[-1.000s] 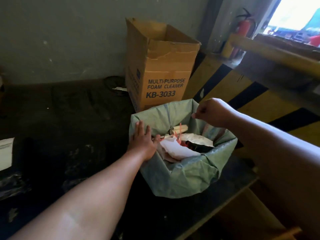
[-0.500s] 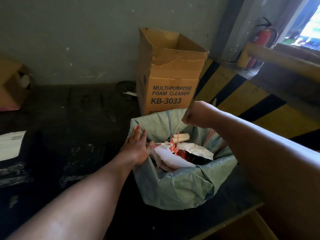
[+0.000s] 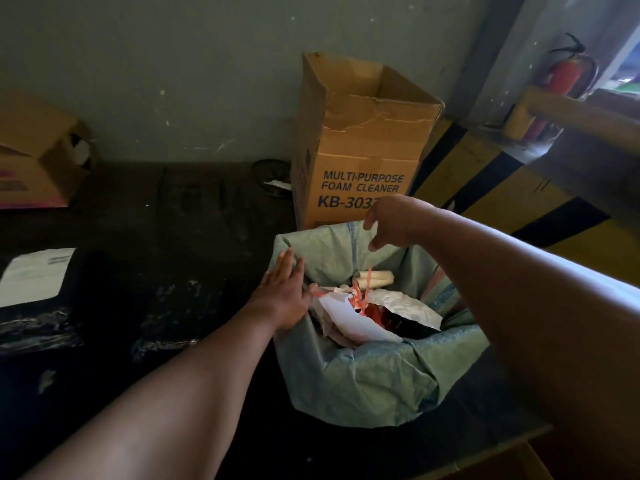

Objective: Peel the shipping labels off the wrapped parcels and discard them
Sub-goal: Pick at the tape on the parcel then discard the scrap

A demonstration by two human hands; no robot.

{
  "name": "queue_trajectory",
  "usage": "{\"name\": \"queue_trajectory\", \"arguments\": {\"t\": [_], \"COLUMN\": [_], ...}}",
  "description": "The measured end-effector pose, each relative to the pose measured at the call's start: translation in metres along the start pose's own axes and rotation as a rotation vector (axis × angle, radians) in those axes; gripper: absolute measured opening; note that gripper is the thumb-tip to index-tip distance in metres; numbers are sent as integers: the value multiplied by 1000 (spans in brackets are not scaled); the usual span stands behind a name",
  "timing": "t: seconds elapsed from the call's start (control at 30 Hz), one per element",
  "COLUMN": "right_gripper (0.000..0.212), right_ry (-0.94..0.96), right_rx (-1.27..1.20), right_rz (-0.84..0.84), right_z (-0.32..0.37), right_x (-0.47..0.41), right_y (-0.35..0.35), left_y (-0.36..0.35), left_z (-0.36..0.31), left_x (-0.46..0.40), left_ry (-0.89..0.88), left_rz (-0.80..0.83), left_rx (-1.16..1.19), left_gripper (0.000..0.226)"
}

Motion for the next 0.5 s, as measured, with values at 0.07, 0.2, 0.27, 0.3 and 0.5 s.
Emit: {"name": "queue_trajectory", "arguments": {"t": [0.07,0.2,0.27,0.3,0.5], "right_gripper": [28,35,46,44,23], "right_ry": [-20,-103,-121,-114,-129], "right_rx": [16,-93,-147,-148,-8], "right_rz": [-25,73,94,66,-67], "right_z": [0,0,-1,-2,-2], "right_x": [-1,-5,-4,-4,-3], "right_y": [2,-3,-5,-6,-10], "left_y": [0,1,1,1,0], "left_z": [0,1,1,1,3], "left_x": [1,2,2,2,2], "left_ry": [7,1,1,0,-22], "left_rz": [6,5,4,6,-4], "left_rx": [12,19,22,23,20], "left_gripper": [73,73,73,73,75]}}
Point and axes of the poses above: each hand's wrist, its own x-axis away from the middle knuckle, its own y-axis out of the back of the hand, z = x × y, the point moved 3 cm from there along -x, towards the middle knuckle, and after that the axes turned 9 degrees about -z, right-handed, at the moved point
